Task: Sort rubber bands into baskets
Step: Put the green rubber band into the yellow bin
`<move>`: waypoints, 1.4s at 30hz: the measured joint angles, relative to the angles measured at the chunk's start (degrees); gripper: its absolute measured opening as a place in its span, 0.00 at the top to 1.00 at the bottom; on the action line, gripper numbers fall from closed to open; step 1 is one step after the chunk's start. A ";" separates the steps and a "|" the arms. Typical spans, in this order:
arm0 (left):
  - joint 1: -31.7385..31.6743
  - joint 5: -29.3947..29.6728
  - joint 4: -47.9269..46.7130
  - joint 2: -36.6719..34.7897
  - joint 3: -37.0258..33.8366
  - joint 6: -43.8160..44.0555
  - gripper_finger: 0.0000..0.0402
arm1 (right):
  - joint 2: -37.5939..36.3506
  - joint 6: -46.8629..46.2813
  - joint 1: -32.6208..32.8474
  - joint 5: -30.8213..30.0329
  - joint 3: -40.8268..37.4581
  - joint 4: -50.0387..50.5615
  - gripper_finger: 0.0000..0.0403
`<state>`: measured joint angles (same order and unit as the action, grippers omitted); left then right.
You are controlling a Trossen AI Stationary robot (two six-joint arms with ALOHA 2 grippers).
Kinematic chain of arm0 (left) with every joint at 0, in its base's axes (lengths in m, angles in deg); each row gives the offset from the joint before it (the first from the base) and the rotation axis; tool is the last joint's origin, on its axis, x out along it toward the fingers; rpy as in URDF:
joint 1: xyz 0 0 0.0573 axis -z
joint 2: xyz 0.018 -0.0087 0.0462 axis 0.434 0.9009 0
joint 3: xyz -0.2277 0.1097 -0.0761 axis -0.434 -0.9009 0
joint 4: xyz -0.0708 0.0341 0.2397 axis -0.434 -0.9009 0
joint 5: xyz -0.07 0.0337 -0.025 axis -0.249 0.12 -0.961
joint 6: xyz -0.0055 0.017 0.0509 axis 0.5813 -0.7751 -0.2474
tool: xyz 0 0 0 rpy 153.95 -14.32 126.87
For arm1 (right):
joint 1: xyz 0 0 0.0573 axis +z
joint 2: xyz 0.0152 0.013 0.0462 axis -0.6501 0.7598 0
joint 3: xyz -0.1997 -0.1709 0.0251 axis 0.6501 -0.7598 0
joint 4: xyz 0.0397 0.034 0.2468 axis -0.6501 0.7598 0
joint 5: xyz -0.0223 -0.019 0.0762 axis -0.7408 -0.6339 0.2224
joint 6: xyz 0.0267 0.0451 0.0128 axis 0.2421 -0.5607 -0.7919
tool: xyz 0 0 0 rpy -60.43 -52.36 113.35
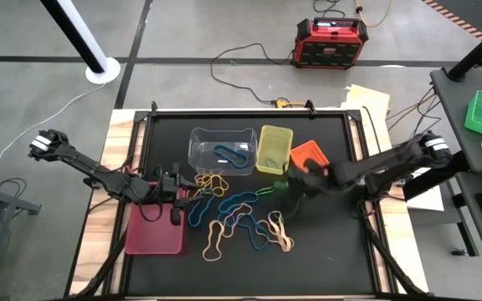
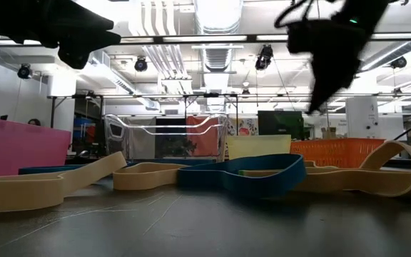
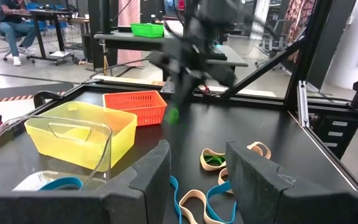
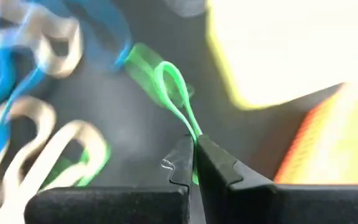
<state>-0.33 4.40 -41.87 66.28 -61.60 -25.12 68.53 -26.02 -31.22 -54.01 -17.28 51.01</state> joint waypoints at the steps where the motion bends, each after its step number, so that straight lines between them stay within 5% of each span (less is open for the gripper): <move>1: 0.00 0.00 0.03 0.00 0.00 -0.19 0.65 | -0.66 1.55 -2.00 -1.58 0.34 -0.28 0.98; 7: 0.00 0.00 0.29 0.02 0.00 -0.25 0.65 | -0.87 14.33 -16.03 -1.01 1.39 -6.94 0.98; 12: 0.00 0.00 0.25 0.02 0.00 -0.25 0.65 | 2.58 18.98 -26.36 11.45 1.83 -11.07 0.90; 18: 0.00 0.00 0.22 0.02 0.00 -0.27 0.65 | 8.03 23.21 -31.71 22.93 5.30 -10.38 0.70; 22: 0.00 0.00 0.18 0.02 0.00 -0.27 0.65 | 8.27 25.84 -29.05 27.36 7.96 -9.92 0.60; 26: 0.00 -0.01 -0.48 0.02 0.00 -0.29 0.65 | 8.26 29.47 -19.65 27.19 8.56 -9.68 0.58; 34: 0.04 -0.37 -0.43 0.02 0.00 0.06 0.65 | 13.93 29.20 -1.68 8.08 7.62 -10.39 0.63; 42: 0.04 -0.42 -0.33 0.02 0.00 0.16 0.65 | 24.56 25.21 -1.35 4.93 10.25 -11.42 0.65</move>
<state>-0.29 3.99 -42.20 66.30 -61.60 -24.96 93.08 -0.81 -32.57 -49.08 -7.03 39.59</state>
